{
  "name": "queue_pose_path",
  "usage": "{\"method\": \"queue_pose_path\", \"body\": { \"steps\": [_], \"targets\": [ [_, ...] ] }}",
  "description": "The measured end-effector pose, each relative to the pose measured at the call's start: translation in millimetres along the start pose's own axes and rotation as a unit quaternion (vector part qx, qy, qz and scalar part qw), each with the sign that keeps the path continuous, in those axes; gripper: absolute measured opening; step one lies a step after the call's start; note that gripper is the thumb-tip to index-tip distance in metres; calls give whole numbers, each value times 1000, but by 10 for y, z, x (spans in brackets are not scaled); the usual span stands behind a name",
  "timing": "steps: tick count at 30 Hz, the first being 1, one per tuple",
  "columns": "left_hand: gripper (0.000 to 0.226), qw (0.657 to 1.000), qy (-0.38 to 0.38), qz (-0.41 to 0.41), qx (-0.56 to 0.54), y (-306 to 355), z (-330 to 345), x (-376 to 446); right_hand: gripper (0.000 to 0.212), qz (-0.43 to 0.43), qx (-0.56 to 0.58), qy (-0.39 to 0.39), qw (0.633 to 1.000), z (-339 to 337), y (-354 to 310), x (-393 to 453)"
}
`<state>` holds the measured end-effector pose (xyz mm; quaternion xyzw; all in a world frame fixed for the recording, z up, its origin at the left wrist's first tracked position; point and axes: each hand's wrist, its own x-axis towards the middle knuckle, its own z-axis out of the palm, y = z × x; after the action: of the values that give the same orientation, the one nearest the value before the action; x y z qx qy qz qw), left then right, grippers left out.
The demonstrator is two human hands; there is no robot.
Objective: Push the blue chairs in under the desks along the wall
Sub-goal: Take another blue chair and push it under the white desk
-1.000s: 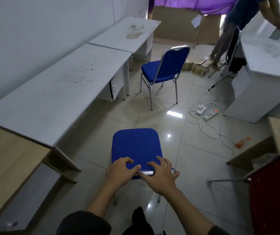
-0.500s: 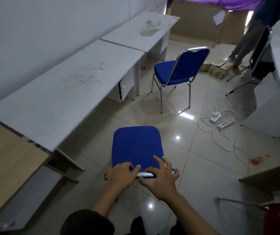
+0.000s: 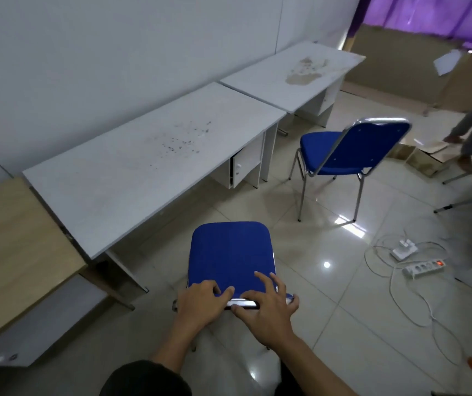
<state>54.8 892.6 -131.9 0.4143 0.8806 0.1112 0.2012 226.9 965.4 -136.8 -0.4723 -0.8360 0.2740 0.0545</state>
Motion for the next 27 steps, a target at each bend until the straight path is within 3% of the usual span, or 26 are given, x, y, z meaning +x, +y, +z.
{"method": "queue_pose_path", "body": {
  "steps": [11,18,27],
  "targets": [
    [58,988,78,-134,-17,479,99,519,62,-131,-27,-94,986,-415,308,1088],
    [59,977,119,-178,-13,673,41,977,47,-186,-40,-141,971,-580,302,1855],
    [56,959,157,-235,-13,751,-95,1605,43,-237,-59,-163,956,-610,136,2766]
  ]
}}
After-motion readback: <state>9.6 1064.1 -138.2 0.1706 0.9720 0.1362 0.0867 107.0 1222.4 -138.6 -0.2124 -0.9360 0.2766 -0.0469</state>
